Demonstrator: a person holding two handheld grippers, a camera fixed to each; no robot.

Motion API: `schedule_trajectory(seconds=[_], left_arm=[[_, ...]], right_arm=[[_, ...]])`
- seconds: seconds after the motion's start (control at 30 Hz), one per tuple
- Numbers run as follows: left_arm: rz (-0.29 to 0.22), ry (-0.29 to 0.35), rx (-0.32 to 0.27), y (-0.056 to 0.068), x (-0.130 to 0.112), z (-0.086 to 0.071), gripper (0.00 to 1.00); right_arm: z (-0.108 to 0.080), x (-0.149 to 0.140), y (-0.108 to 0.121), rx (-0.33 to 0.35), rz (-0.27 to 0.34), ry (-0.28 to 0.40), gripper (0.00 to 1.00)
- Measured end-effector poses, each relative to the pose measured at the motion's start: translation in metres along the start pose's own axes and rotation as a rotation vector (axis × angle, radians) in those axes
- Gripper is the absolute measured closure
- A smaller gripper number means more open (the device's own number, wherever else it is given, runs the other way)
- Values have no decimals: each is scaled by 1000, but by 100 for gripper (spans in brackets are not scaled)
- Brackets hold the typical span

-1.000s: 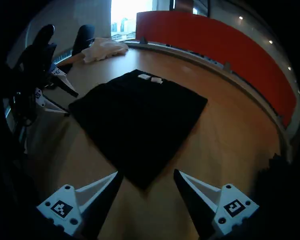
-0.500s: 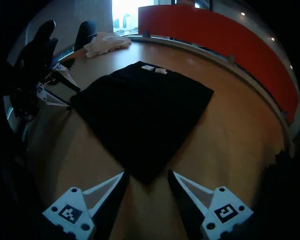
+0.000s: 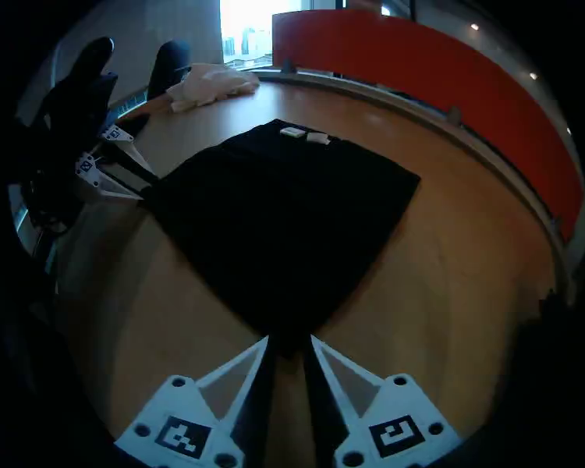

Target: Fold towel

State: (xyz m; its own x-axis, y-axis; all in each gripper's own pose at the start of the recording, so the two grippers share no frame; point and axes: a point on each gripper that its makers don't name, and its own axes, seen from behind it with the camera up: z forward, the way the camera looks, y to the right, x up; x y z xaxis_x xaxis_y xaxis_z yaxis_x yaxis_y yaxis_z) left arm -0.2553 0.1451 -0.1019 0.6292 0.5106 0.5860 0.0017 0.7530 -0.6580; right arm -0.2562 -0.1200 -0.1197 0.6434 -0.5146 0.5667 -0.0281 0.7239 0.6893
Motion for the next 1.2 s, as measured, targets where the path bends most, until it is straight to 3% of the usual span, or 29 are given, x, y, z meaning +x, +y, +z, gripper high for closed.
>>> schedule_trajectory(seconds=[0.07, 0.13, 0.6, 1.2], left_arm=[[-2, -3, 7, -1, 1, 0, 74], [-7, -7, 10, -1, 1, 1, 79], [8, -13, -6, 10, 7, -3, 88], [-44, 43, -5, 18, 27, -51, 88]], right_arm=[[0, -1, -2, 3, -1, 0, 81], [0, -1, -3, 7, 2, -1, 82], [-14, 6, -3, -7, 45, 31, 83], [-57, 29, -15, -9, 40, 95, 83]])
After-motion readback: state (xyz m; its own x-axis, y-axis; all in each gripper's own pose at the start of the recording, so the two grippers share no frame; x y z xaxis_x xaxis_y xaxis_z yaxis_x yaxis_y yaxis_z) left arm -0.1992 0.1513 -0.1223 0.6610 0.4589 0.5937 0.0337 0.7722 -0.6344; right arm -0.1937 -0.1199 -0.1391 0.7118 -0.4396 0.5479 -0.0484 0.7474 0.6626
